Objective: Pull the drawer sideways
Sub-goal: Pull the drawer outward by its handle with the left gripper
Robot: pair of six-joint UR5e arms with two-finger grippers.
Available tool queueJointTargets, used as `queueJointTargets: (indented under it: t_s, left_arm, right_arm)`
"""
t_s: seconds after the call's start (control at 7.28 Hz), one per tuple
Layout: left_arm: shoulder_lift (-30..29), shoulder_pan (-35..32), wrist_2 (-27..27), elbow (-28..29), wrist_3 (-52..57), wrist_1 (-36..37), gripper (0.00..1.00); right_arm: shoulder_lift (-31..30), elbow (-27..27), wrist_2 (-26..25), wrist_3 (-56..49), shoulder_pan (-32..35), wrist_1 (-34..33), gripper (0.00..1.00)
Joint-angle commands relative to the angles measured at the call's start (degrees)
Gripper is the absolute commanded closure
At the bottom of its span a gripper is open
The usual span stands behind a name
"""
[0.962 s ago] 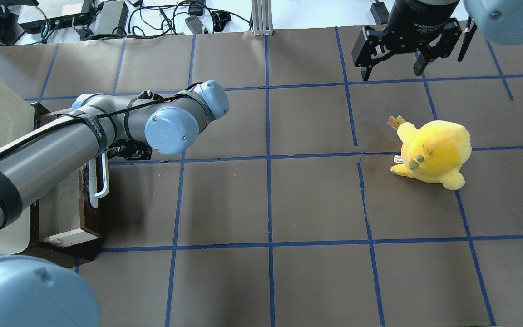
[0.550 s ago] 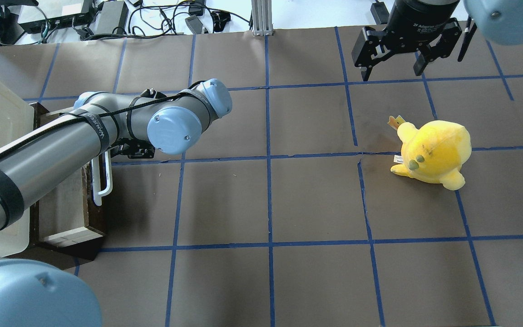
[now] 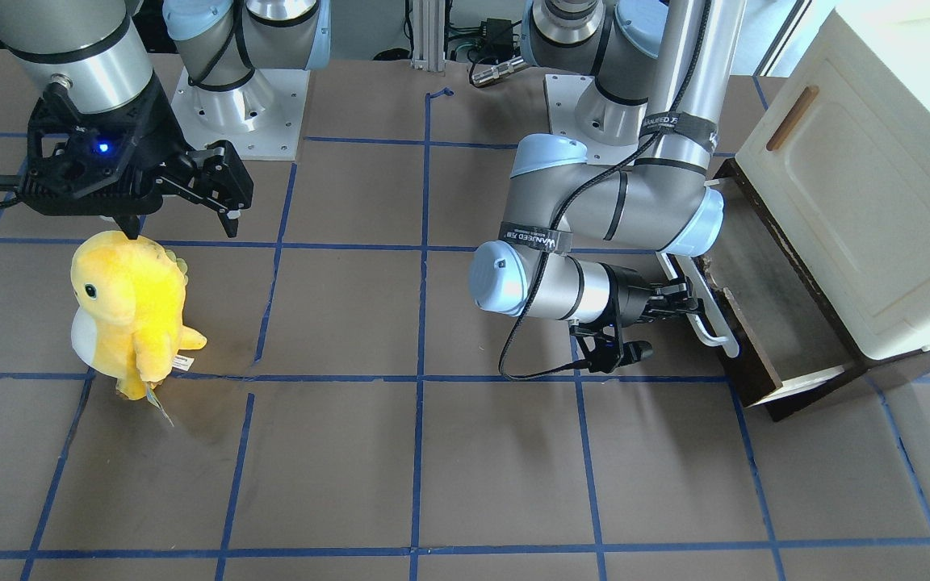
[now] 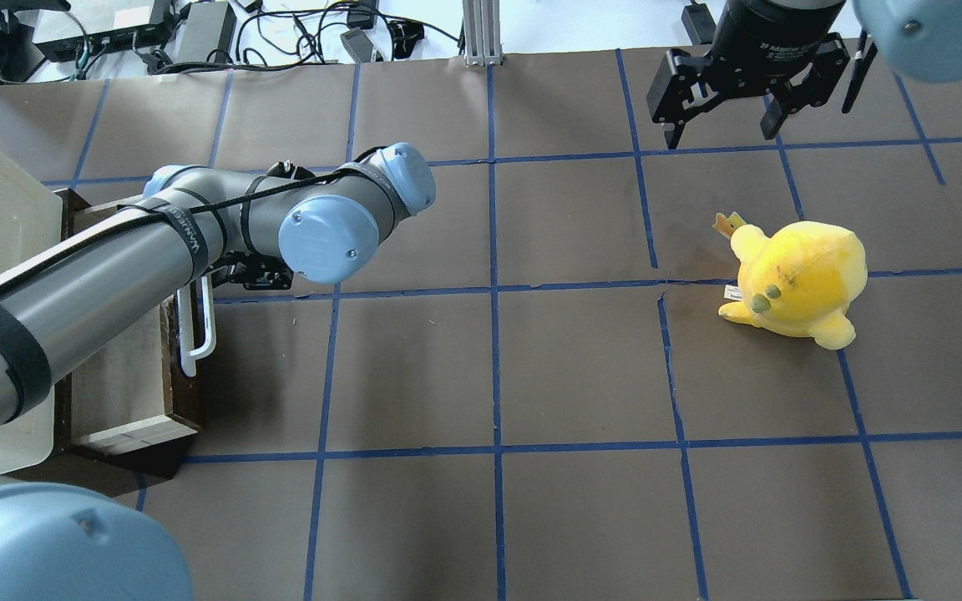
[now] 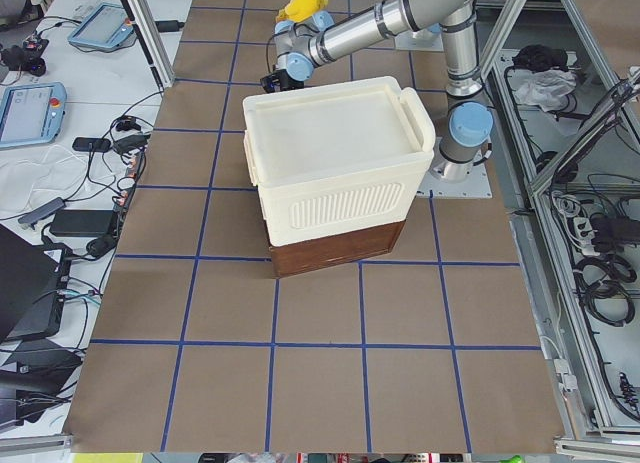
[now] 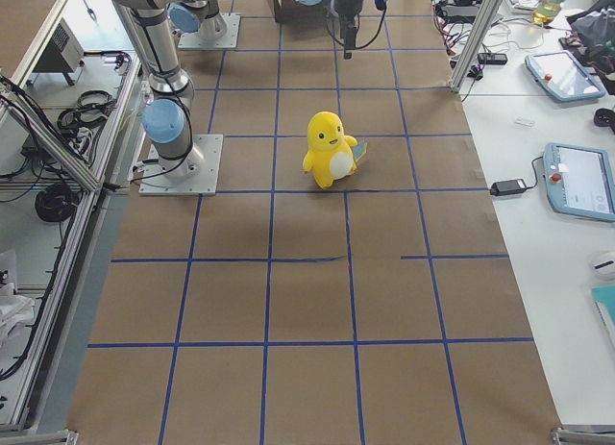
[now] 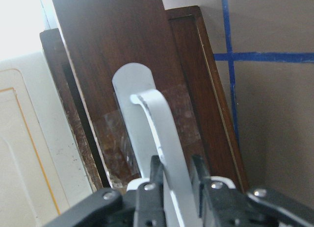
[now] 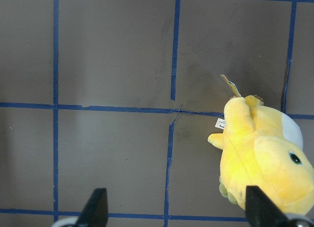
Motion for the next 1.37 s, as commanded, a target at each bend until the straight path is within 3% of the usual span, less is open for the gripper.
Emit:
queueJointTargets:
  t_s: [0.0,0.82,0.96,1.1,1.24]
  left_arm:
    - [0.0,-0.2,-0.1,0.0,0.0,0.0,0.72]
    - [0.1,-0.7,-0.1,0.0,0.0,0.0,0.72]
    - [0.1,-0.7,-0.1,-0.1,0.0,-0.2,0.63]
    - [0.3,-0.7,0.3,-0.5,0.1,-0.3,0.2]
    - [0.6,-0.7,0.1,-0.6,0.1,-0.3,0.04]
  right_arm:
    - [0.0,0.0,0.0,0.0,0.0,0.0,0.0]
    - [0.0,0.0,0.0,0.0,0.0,0.0,0.0]
    - [0.0,0.0,0.0,0.0,0.0,0.0,0.0]
    - [0.0,0.0,0.0,0.0,0.0,0.0,0.0]
    - [0.0,0.0,0.0,0.0,0.0,0.0,0.0]
